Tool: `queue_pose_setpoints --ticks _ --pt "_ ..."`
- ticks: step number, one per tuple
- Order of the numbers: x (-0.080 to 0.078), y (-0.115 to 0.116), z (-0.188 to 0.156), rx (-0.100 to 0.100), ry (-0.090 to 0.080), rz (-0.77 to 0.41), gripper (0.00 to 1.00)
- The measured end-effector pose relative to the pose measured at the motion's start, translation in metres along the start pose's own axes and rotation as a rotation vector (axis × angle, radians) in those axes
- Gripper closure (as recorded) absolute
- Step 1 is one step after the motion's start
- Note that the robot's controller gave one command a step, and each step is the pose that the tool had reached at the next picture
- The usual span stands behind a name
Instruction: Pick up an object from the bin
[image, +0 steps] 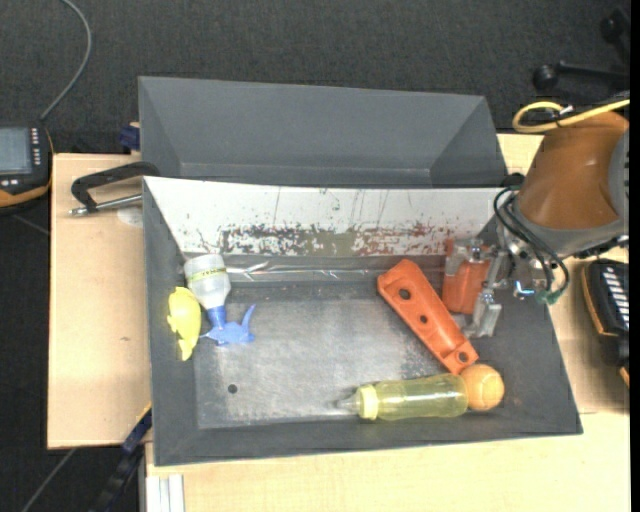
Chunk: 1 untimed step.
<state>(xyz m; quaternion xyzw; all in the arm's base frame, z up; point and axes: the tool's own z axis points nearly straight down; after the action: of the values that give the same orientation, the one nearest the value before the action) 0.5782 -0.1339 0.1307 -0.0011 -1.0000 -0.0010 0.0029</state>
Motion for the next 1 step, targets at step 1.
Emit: queue_pose_setpoints --ticks 1 --pt "-0.0017 0.0004 -0.005 0.002 -0.008 -0.002 0.0"
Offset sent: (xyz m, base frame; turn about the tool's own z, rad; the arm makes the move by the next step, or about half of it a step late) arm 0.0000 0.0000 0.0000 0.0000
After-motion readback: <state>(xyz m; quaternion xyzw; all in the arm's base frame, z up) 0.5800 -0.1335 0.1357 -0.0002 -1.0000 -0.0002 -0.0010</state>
